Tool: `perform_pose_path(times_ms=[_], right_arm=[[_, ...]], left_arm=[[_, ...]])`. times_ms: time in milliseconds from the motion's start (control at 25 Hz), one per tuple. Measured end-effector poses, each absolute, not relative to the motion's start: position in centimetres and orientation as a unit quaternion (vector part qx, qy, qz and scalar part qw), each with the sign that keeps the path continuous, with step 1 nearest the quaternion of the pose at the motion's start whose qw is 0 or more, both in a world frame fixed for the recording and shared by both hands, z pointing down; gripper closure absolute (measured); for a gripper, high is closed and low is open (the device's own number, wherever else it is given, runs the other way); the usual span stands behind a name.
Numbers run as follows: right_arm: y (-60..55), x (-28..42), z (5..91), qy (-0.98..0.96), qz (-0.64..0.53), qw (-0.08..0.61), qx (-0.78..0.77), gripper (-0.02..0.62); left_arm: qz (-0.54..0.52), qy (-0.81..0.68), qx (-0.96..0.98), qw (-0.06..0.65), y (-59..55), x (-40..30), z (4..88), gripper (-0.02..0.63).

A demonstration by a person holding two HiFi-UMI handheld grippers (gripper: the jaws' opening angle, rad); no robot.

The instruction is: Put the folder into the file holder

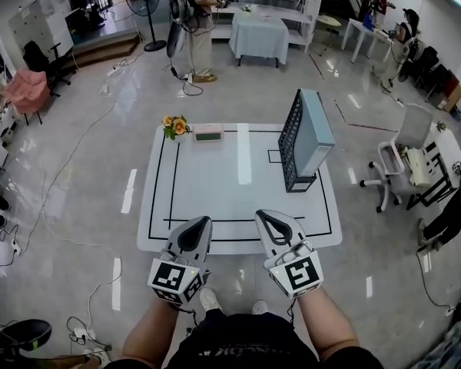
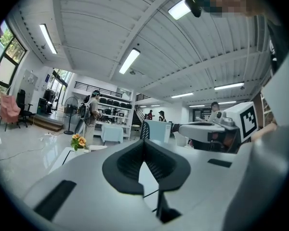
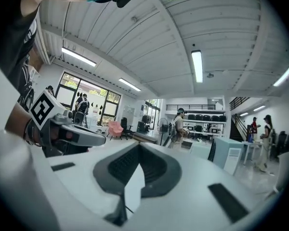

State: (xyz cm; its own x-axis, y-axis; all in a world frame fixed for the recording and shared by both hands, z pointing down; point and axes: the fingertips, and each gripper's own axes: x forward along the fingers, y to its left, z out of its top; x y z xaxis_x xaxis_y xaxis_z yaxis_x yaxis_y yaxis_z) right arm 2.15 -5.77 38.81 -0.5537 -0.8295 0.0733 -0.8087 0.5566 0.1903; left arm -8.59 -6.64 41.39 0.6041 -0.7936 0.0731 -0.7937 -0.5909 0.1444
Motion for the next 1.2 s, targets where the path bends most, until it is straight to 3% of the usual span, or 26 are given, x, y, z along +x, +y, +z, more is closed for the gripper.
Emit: perform_pose_path(times_ms=[360, 1200], right_arm=[[-1.5, 7.9, 39.0, -0.899, -0.057, 0.058, 0.431, 0.594], [2.2, 13.3, 40.6, -0.913, -0.020, 0.041, 0.405, 0.595]], left_arm=[[0.012, -0.464, 0.882, 0.082, -1.3, -1.6, 41.4, 0.603], [0.010, -0.495, 0.865, 0.085, 3.5, 4.0, 42.1, 0.603]])
